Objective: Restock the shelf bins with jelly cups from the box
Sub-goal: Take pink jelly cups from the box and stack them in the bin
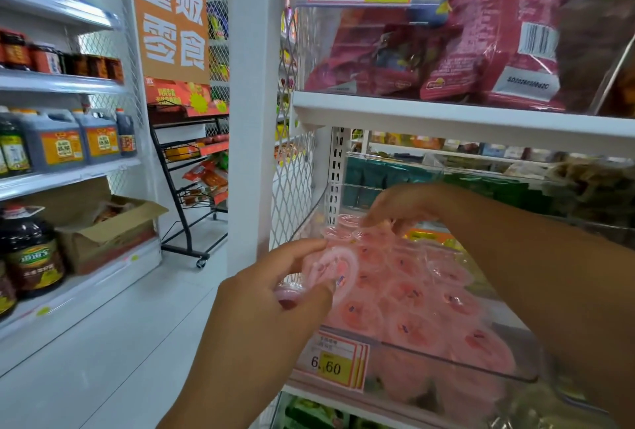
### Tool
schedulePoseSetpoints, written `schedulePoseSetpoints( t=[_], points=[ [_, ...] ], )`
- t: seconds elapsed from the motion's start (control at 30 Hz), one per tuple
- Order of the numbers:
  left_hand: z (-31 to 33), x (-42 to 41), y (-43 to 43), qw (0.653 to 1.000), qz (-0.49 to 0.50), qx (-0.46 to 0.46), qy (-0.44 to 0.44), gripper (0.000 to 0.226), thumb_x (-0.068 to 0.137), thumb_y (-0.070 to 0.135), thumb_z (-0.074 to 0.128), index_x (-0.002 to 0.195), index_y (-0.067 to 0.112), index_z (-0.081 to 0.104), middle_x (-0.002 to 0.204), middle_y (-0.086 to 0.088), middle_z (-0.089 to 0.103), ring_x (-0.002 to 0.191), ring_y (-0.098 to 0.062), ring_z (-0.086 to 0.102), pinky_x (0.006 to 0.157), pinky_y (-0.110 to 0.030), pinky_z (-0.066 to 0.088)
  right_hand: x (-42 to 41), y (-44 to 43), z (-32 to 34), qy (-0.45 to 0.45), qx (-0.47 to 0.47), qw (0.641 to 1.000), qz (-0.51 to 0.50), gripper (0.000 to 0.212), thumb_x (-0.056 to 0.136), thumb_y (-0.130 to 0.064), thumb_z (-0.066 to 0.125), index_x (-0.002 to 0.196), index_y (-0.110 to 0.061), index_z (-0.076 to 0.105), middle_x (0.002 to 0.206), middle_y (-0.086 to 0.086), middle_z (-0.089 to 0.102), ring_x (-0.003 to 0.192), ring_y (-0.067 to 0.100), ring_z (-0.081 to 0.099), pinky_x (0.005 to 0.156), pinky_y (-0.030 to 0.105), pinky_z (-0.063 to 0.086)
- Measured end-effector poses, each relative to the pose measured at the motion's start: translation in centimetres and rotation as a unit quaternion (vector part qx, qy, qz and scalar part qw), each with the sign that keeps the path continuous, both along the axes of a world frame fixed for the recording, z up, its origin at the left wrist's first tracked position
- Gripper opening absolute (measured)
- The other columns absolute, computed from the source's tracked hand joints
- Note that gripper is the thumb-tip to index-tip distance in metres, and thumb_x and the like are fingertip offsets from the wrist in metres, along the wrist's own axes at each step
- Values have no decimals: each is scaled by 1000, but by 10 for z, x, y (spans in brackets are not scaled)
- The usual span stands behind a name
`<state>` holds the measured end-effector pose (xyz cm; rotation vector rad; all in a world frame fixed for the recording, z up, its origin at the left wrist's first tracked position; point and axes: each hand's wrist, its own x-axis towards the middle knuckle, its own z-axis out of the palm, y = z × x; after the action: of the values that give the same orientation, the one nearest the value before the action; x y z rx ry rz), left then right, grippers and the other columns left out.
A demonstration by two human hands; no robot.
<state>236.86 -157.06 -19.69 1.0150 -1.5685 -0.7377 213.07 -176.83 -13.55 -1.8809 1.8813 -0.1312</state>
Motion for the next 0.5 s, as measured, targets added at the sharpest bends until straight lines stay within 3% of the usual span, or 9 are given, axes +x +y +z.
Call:
schedulePoseSetpoints(
  t=[0.07, 0.13, 0.23, 0.3, 0.37, 0.5],
  points=[
    [1, -4, -2, 1000, -8, -2, -2, 36, 80, 22, 74, 89, 56, 64, 87, 44, 59, 77, 15, 63, 53, 1, 40, -1, 3, 0, 9, 10, 1000, 13, 64, 83, -26, 75, 138, -11, 47, 139, 12, 50, 108, 26, 62, 82, 29, 56],
    [2, -7, -4, 1000, -10, -3, -8, 35, 81, 26, 72, 93, 58, 63, 92, 48, 54, 73, 8, 66, 54, -1, 42, -1, 4, -2, 32, -13, 999, 13, 53, 82, -14, 76, 130, -12, 54, 126, 12, 59, 98, 23, 64, 74, 28, 57],
    [3, -10, -6, 1000, -5, -4, -19, 34, 80, 29, 70, 91, 59, 62, 93, 50, 53, 72, 6, 66, 57, -2, 43, -2, 4, 0, 43, -90, 995, 2, 14, 88, -18, 67, 98, -8, 69, 95, 10, 69, 82, 22, 68, 66, 30, 57],
    [3, -11, -8, 1000, 0, 1, -16, 33, 80, 28, 70, 91, 58, 61, 85, 35, 64, 72, 6, 66, 56, -1, 41, -5, 3, 6, 5, -130, 991, -32, 15, 90, -20, 63, 88, -7, 71, 76, 8, 68, 67, 21, 64, 61, 24, 52],
    [3, -11, -11, 1000, 6, 2, -12, 35, 80, 25, 71, 91, 57, 62, 82, 24, 69, 70, 4, 67, 56, 0, 40, -10, 0, 8, -54, -131, 987, -72, 19, 89, -17, 63, 91, 0, 70, 75, 13, 65, 65, 22, 60, 64, 26, 50],
    [3, -14, -13, 1000, 5, 3, -23, 35, 81, 25, 71, 92, 57, 61, 88, 47, 57, 70, 5, 67, 58, 0, 41, -15, -4, -6, -74, -66, 990, -98, 22, 91, 0, 60, 109, 11, 61, 88, 21, 70, 61, 19, 66, 66, 31, 57]
  ],
)
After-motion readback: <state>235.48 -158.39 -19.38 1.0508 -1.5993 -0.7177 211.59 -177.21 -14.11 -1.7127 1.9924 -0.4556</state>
